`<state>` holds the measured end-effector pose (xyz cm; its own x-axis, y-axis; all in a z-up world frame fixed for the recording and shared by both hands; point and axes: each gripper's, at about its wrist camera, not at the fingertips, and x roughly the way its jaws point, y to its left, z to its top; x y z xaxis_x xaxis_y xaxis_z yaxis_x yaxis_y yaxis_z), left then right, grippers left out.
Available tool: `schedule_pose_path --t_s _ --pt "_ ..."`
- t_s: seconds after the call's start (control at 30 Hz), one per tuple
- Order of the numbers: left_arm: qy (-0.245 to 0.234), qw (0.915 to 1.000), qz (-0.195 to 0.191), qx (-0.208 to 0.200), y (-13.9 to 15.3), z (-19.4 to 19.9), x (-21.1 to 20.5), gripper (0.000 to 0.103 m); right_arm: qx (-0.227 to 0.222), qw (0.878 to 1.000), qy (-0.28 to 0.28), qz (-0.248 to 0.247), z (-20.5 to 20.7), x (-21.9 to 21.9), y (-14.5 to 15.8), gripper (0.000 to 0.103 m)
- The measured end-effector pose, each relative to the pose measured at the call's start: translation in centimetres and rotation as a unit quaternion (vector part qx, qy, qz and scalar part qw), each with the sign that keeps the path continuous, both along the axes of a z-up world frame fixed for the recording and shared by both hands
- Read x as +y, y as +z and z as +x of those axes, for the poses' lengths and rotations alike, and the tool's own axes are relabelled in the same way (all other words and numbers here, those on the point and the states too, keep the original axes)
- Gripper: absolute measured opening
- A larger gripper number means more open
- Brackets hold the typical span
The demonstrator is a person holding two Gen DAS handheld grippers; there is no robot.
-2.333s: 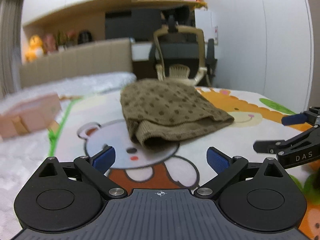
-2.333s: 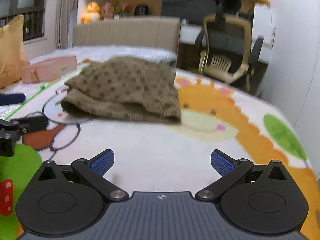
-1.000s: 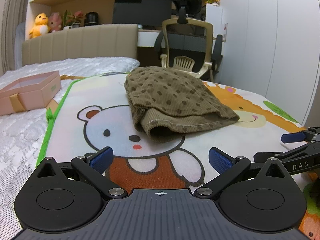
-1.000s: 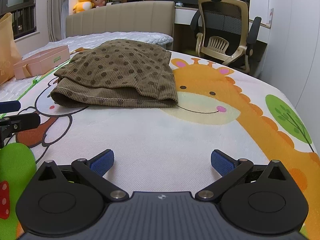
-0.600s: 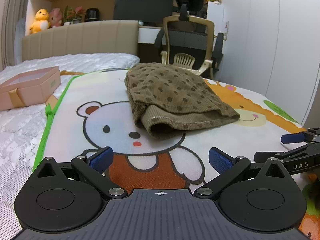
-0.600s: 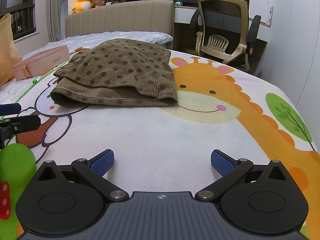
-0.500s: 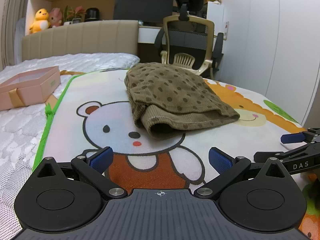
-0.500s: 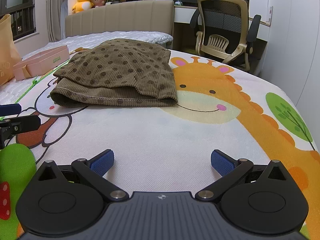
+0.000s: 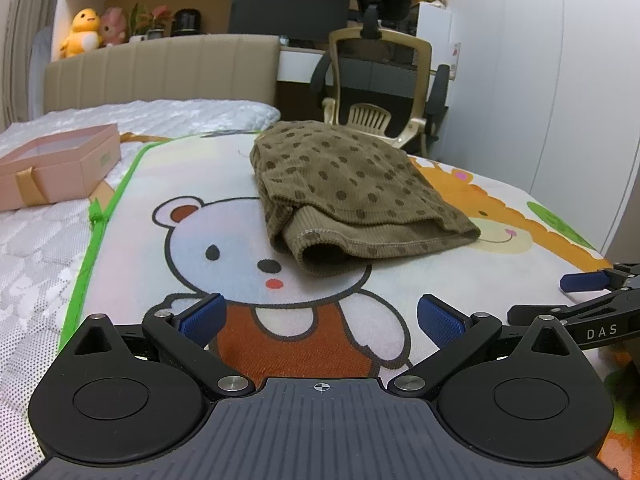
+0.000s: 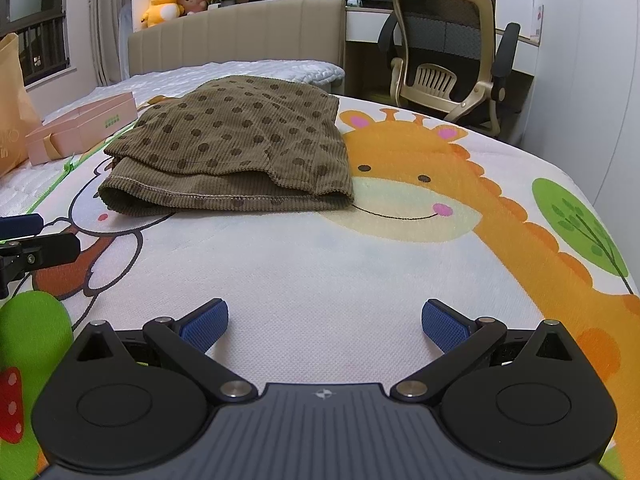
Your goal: Fold clothes
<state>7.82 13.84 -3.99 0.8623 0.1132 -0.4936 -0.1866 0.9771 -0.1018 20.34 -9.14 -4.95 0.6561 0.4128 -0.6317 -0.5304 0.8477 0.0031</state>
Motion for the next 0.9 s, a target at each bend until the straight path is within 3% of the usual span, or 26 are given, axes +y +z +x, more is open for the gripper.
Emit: schedule_pose_path --t_s 0.73,0.9 --pt "0.0 0.9999 -0.011 0.001 -0.13 0.03 0.29 0.103 0.006 1.0 -0.007 0.002 0.15 -0.09 0.02 0.103" --pt "-0.004 1.0 0.007 -0.004 0.02 -0.17 -0.31 0.103 -0.001 1.0 -0.013 -0.001 0.01 -0.09 0.07 0.103"
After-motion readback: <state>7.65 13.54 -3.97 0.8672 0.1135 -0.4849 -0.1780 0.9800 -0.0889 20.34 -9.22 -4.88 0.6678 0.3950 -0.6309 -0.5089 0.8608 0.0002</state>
